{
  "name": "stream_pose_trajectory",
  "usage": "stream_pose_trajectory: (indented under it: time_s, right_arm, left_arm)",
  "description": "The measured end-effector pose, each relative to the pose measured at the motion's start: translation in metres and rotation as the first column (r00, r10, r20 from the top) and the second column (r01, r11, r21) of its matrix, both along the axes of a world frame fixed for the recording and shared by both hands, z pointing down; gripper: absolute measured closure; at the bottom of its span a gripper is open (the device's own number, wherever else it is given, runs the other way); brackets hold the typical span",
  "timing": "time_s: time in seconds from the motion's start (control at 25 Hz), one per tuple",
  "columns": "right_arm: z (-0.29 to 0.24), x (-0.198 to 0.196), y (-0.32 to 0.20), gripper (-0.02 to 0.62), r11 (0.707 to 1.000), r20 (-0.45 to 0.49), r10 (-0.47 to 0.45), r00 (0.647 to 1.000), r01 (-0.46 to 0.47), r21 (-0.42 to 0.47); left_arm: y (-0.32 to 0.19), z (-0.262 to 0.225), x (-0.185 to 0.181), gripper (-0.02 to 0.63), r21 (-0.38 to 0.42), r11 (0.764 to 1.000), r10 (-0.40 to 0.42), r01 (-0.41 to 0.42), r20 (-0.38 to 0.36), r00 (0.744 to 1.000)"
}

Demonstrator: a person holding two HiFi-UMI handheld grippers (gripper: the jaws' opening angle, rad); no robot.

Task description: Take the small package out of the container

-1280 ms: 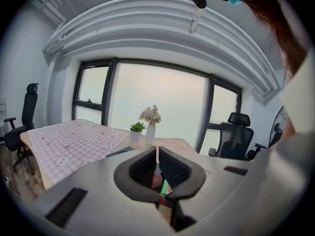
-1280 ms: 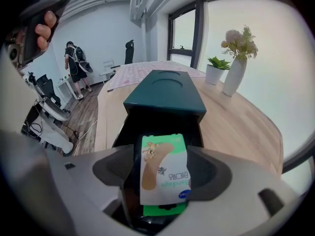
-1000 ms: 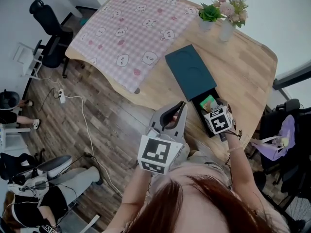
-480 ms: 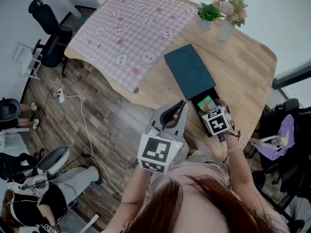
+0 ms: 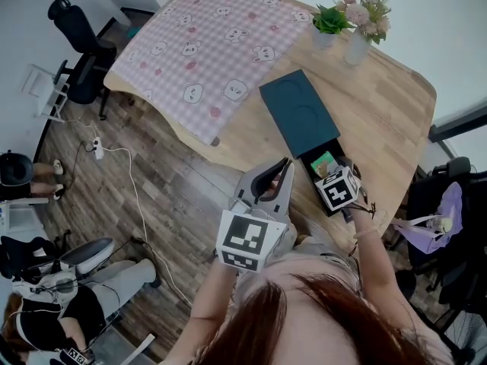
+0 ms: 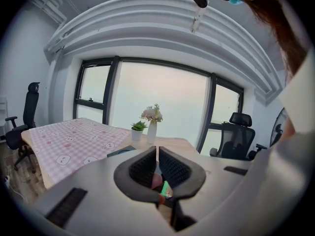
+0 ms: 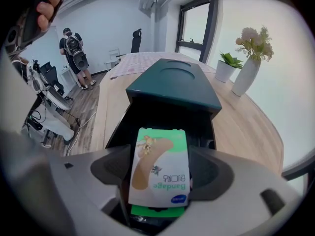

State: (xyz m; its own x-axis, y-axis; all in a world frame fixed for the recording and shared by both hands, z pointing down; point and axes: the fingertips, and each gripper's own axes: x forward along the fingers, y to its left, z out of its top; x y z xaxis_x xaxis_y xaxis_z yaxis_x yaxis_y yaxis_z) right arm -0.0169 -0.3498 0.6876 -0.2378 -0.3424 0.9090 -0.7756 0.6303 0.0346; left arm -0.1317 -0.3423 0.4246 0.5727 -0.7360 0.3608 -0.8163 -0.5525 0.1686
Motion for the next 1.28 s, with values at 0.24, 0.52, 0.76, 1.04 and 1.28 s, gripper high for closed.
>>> stream_pose_trajectory:
  time_s: [0.24, 0.52, 0.76, 1.04, 1.28]
  right_arm:
    - [0.003, -0.001, 0.001, 0.249, 0.999, -0.001, -0.021, 1.000, 0.021, -0.048]
    - [-0.002, -0.004, 0.004, 0.258, 0.998, 0.004, -0.058, 0.998, 0.058, -0.015]
    - [-0.021, -0.005, 0.005, 0.259, 0.999, 0.046, -0.042, 0.998, 0.040, 0.035]
    - [-0.041, -0.002, 0.008, 0.259, 0.997, 0.109, -0.015, 0.994, 0.007, 0.078]
    - [-0.060, 0.002, 0.013, 0.259, 0.991, 0.147, -0.006, 0.989, -0.014, 0.130]
  left_arm:
    - [0.001, 0.001, -0.002, 0.586, 0.001, 1.000, -0.016, 0.016, 0.002, 1.000]
    - [0.007, 0.001, -0.005, 0.586, 0.002, 1.000, -0.030, 0.030, 0.009, 1.000]
    - [0.012, -0.004, -0.001, 0.586, 0.006, 0.999, -0.038, 0.038, 0.007, 0.999]
    - [0.021, -0.011, 0.007, 0.586, 0.027, 0.999, -0.043, 0.042, 0.006, 0.999]
    - [0.035, -0.018, 0.010, 0.586, 0.047, 0.997, -0.054, 0.053, 0.008, 0.999]
